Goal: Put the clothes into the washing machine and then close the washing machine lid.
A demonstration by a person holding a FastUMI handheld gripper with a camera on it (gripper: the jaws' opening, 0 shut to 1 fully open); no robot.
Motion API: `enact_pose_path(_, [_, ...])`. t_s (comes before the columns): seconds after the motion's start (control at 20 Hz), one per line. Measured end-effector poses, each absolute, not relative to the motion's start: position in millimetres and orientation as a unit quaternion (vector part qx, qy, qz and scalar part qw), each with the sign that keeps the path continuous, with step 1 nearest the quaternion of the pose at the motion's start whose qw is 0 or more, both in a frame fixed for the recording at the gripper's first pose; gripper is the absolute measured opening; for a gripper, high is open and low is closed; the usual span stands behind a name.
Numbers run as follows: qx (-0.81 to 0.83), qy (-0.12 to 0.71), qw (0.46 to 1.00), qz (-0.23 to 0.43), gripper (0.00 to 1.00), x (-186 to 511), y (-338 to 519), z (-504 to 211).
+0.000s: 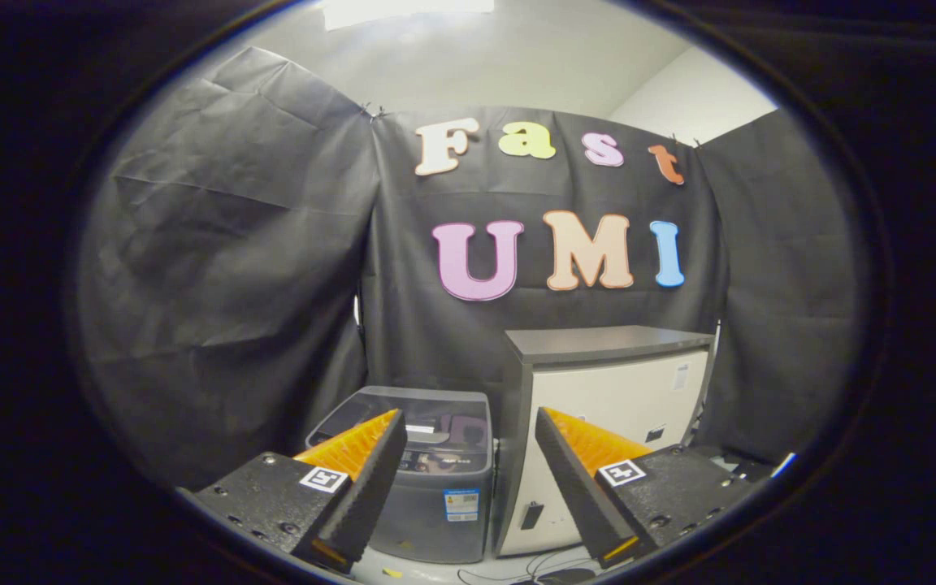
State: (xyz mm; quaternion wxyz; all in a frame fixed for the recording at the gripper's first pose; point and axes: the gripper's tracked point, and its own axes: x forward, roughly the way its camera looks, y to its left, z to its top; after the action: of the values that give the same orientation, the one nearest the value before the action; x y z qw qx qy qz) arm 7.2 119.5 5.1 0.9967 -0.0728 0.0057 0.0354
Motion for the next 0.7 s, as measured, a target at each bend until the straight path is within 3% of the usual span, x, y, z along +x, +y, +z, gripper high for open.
enact_pose_path(0.7, [-0.070, -0.003, 0.996, 0.047, 0.96, -8.7, 128.8, -11.4])
